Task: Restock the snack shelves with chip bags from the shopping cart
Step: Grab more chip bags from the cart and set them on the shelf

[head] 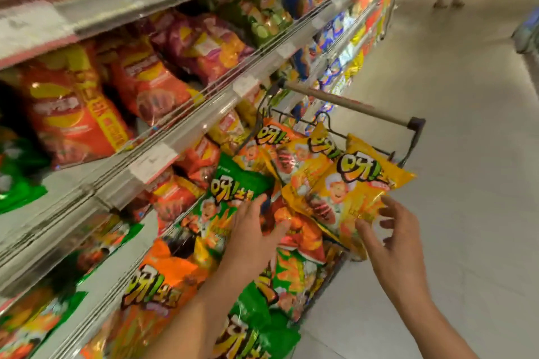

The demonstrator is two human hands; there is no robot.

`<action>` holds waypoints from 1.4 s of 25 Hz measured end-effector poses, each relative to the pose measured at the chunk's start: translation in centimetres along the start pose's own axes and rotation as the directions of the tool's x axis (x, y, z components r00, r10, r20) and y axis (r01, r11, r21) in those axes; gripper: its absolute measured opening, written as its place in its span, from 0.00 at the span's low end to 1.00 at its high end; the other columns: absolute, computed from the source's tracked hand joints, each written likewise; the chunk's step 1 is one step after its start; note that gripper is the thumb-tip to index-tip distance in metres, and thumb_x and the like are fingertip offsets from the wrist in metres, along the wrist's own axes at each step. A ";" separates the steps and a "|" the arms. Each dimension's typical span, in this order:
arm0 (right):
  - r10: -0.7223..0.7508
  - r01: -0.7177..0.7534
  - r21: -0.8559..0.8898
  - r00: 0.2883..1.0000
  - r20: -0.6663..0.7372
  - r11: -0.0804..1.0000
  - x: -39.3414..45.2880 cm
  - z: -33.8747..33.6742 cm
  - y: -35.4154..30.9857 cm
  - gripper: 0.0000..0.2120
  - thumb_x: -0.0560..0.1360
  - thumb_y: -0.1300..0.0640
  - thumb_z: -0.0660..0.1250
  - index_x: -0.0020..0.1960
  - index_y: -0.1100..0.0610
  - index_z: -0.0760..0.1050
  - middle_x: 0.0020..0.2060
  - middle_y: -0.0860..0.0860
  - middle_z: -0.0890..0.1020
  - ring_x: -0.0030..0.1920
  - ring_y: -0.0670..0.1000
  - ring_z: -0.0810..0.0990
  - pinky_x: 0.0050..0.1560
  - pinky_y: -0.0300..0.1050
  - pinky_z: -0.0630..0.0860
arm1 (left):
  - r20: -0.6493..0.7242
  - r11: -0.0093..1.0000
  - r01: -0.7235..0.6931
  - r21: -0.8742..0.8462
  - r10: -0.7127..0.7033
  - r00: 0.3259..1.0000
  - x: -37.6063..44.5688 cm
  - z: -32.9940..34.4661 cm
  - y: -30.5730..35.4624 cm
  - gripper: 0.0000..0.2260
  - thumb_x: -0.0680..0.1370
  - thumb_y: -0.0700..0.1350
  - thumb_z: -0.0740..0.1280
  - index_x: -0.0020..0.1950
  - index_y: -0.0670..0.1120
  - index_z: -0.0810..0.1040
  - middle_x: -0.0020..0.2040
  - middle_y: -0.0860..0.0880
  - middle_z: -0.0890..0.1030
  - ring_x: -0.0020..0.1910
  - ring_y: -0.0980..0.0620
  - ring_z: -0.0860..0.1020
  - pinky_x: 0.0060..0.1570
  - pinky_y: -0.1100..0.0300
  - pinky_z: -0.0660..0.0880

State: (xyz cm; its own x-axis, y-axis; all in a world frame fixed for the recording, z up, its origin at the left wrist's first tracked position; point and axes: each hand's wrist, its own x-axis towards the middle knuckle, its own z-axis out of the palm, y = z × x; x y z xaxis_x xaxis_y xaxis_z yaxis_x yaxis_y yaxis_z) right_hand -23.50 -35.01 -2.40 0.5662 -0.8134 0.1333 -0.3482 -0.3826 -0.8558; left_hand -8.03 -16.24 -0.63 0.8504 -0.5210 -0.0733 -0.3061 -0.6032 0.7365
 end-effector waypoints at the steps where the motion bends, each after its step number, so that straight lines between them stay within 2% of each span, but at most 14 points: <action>1: 0.104 -0.104 0.053 0.995 0.003 0.993 1.1 -0.2 0.2 0.24 0.74 0.52 0.75 0.67 0.52 0.72 0.53 0.48 0.75 0.52 0.47 0.78 0.49 0.44 0.78 | -0.023 1.000 0.025 -0.004 -0.025 0.999 1.8 0.3 1.1 0.36 0.78 0.62 0.67 0.81 0.53 0.57 0.79 0.52 0.60 0.78 0.50 0.57 0.76 0.49 0.60; 3: 0.257 -0.278 0.250 0.960 0.111 0.928 2.7 0.0 0.6 0.12 0.74 0.53 0.75 0.53 0.45 0.74 0.45 0.45 0.78 0.41 0.37 0.81 0.37 0.30 0.76 | -0.096 0.999 -0.004 0.042 0.008 0.995 5.1 1.0 3.1 0.40 0.77 0.61 0.68 0.82 0.51 0.51 0.81 0.50 0.54 0.80 0.48 0.52 0.77 0.47 0.57; 5: 0.305 -0.360 0.319 0.929 0.210 0.877 3.8 0.8 1.6 0.11 0.75 0.51 0.74 0.46 0.41 0.71 0.43 0.40 0.79 0.35 0.31 0.81 0.27 0.25 0.71 | -0.143 0.992 -0.045 0.118 0.061 0.988 8.1 1.4 4.3 0.43 0.77 0.61 0.69 0.83 0.50 0.47 0.83 0.50 0.49 0.81 0.48 0.46 0.78 0.47 0.51; 7: 0.312 -0.389 0.365 0.916 0.254 0.846 4.3 1.3 2.6 0.10 0.75 0.48 0.74 0.48 0.39 0.72 0.46 0.38 0.81 0.37 0.32 0.82 0.28 0.27 0.73 | -0.113 0.975 -0.052 0.215 0.077 0.991 11.0 1.5 5.0 0.45 0.77 0.62 0.69 0.83 0.49 0.47 0.83 0.49 0.46 0.82 0.46 0.44 0.79 0.45 0.49; 11: 0.329 -0.434 0.414 0.895 0.301 0.800 4.8 2.1 4.0 0.12 0.73 0.48 0.75 0.53 0.42 0.74 0.47 0.40 0.82 0.40 0.37 0.83 0.33 0.32 0.75 | 0.082 0.899 -0.013 0.438 -0.025 0.996 14.6 1.9 5.5 0.49 0.76 0.66 0.67 0.83 0.46 0.42 0.84 0.45 0.45 0.82 0.42 0.42 0.80 0.44 0.47; 13: 0.335 -0.458 0.444 0.883 0.328 0.770 4.9 2.3 4.4 0.16 0.74 0.50 0.75 0.58 0.48 0.74 0.48 0.43 0.83 0.38 0.36 0.83 0.29 0.28 0.75 | 0.097 0.841 0.017 0.541 -0.082 0.992 15.2 2.1 5.4 0.51 0.74 0.69 0.67 0.83 0.45 0.43 0.83 0.44 0.49 0.82 0.42 0.45 0.79 0.43 0.50; 15: 0.351 -0.482 0.493 0.873 0.338 0.725 5.2 2.1 4.8 0.18 0.73 0.53 0.76 0.60 0.51 0.75 0.49 0.46 0.84 0.38 0.38 0.85 0.29 0.29 0.76 | 0.129 0.787 0.058 0.614 -0.173 0.976 15.4 1.6 5.1 0.52 0.71 0.71 0.68 0.83 0.45 0.50 0.82 0.42 0.56 0.81 0.41 0.55 0.77 0.41 0.57; 17: 0.347 -0.499 0.532 0.864 0.365 0.684 5.4 1.6 5.0 0.20 0.72 0.55 0.77 0.61 0.52 0.76 0.48 0.48 0.87 0.41 0.43 0.87 0.31 0.32 0.79 | 0.245 0.879 0.137 0.456 -0.272 0.931 15.5 0.6 4.8 0.46 0.70 0.68 0.73 0.78 0.42 0.64 0.74 0.40 0.72 0.72 0.39 0.71 0.71 0.41 0.69; 19: 0.324 -0.504 0.549 0.859 0.396 0.666 5.3 1.4 4.8 0.20 0.72 0.56 0.77 0.61 0.53 0.77 0.47 0.48 0.88 0.44 0.48 0.88 0.34 0.36 0.81 | 0.281 0.949 0.128 0.288 -0.212 0.936 15.1 -0.4 4.0 0.37 0.70 0.61 0.77 0.71 0.39 0.73 0.69 0.37 0.75 0.67 0.37 0.76 0.66 0.40 0.74; 22: 0.285 -0.490 0.570 0.865 0.414 0.659 4.8 1.1 4.3 0.20 0.70 0.57 0.76 0.61 0.50 0.77 0.49 0.48 0.88 0.46 0.52 0.88 0.36 0.40 0.83 | 0.222 0.978 0.092 0.186 -0.134 0.966 13.3 -2.0 3.0 0.32 0.72 0.56 0.78 0.72 0.47 0.73 0.72 0.44 0.71 0.68 0.43 0.72 0.66 0.47 0.73; 25: 0.245 -0.453 0.587 0.883 0.401 0.671 4.3 0.8 4.1 0.23 0.68 0.55 0.76 0.62 0.49 0.77 0.50 0.49 0.87 0.46 0.53 0.88 0.36 0.41 0.83 | 0.179 0.989 0.146 -0.027 -0.139 0.974 11.2 -3.7 1.1 0.22 0.73 0.50 0.78 0.65 0.51 0.76 0.62 0.51 0.80 0.59 0.51 0.79 0.52 0.60 0.77; 30: 0.194 -0.424 0.571 0.887 0.420 0.703 3.4 1.0 3.3 0.24 0.69 0.59 0.75 0.64 0.51 0.77 0.51 0.50 0.87 0.46 0.52 0.88 0.35 0.40 0.82 | 0.111 0.956 0.180 -0.230 -0.158 0.981 6.9 -6.2 -2.0 0.21 0.74 0.46 0.77 0.65 0.52 0.76 0.57 0.51 0.83 0.55 0.48 0.83 0.55 0.50 0.82; 33: 0.148 -0.398 0.555 0.886 0.440 0.731 2.4 1.5 2.2 0.25 0.70 0.61 0.75 0.65 0.51 0.76 0.53 0.51 0.87 0.47 0.53 0.88 0.37 0.43 0.83 | 0.078 0.951 0.150 -0.269 -0.134 0.988 3.9 -7.7 -3.3 0.24 0.75 0.49 0.76 0.69 0.58 0.74 0.57 0.58 0.83 0.56 0.56 0.81 0.53 0.58 0.80; 35: 0.124 -0.383 0.548 0.884 0.450 0.743 1.5 1.8 1.2 0.25 0.69 0.60 0.76 0.65 0.51 0.76 0.53 0.52 0.87 0.48 0.53 0.88 0.39 0.46 0.84 | 0.049 0.956 0.130 -0.263 -0.121 0.991 1.6 -8.8 -4.0 0.24 0.75 0.51 0.76 0.68 0.65 0.73 0.54 0.64 0.83 0.53 0.64 0.80 0.50 0.65 0.77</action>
State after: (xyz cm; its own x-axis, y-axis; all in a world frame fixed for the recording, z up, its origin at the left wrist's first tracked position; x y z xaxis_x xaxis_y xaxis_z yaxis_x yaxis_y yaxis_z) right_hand -21.75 -35.87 -4.09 0.7935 -0.5700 -0.2134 -0.0661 0.2678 -0.9612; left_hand -1.65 -9.39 2.27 0.8589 -0.4736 -0.1949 -0.0699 -0.4855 0.8715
